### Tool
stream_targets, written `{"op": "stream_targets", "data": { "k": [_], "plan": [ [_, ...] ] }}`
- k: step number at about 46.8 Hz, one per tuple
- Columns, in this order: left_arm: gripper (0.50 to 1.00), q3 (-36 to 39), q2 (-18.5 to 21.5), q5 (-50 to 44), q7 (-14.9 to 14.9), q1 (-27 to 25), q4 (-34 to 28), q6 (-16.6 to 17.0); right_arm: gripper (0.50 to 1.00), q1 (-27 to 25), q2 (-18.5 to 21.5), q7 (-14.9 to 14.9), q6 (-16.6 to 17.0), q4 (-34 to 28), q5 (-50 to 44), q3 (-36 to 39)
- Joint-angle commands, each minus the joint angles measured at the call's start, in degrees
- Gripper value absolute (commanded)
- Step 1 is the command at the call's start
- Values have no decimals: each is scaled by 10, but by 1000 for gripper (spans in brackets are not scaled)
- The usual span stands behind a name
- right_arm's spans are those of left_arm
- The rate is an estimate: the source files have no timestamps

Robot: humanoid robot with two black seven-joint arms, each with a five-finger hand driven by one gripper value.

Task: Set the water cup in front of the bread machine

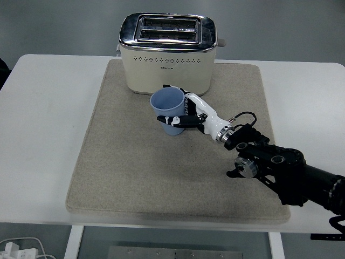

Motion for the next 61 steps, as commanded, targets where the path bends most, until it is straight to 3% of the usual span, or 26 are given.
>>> {"op": "stream_targets", "data": {
  "k": [1,61],
  "plan": [
    [1000,0,0,-1,0,0,0,0,924,0,0,0,0,1,0,0],
    [1000,1,0,0,-1,0,0,0,924,-1,-7,-1,2,6,8,5]
  ]
}}
